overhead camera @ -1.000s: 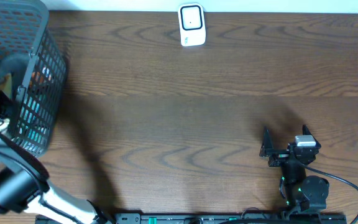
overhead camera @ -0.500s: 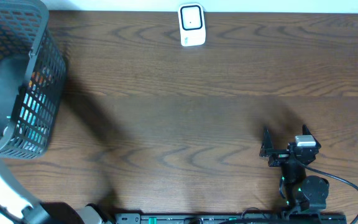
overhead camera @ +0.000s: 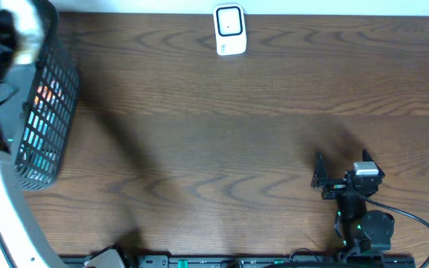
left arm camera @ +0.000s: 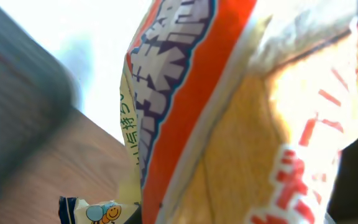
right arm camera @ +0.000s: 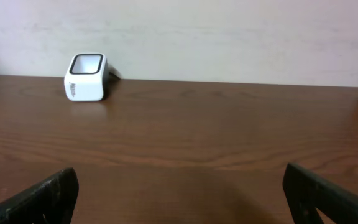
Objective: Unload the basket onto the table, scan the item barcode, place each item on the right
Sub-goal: 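Carry the snack bag with the left gripper toward the white scanner, then hold the snack bag under the scanner with the left gripper, adjusting position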
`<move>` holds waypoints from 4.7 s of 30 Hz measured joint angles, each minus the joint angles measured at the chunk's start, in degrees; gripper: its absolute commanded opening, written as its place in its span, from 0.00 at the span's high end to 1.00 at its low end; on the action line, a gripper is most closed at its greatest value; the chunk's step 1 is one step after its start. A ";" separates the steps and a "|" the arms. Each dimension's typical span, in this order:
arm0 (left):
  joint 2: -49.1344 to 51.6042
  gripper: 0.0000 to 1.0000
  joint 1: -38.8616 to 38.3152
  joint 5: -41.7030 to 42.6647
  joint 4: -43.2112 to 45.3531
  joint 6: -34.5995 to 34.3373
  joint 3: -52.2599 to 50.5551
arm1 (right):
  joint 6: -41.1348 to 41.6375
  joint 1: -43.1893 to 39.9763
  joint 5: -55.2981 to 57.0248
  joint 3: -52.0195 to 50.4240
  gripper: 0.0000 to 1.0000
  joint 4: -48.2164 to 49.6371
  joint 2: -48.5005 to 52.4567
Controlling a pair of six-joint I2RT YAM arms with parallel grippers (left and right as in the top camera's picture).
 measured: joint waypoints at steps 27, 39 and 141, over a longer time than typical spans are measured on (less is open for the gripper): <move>23.30 0.87 -55.71 -45.86 -16.20 -6.99 0.00 | 0.00 0.00 0.00 0.00 0.01 0.00 0.00; 36.46 0.56 -60.96 -50.69 -9.84 -10.78 0.00 | 0.00 0.00 0.00 0.00 0.01 0.00 0.00; 36.68 0.44 -67.41 -46.10 8.15 17.68 1.20 | 0.00 0.00 0.00 0.00 0.01 0.00 0.00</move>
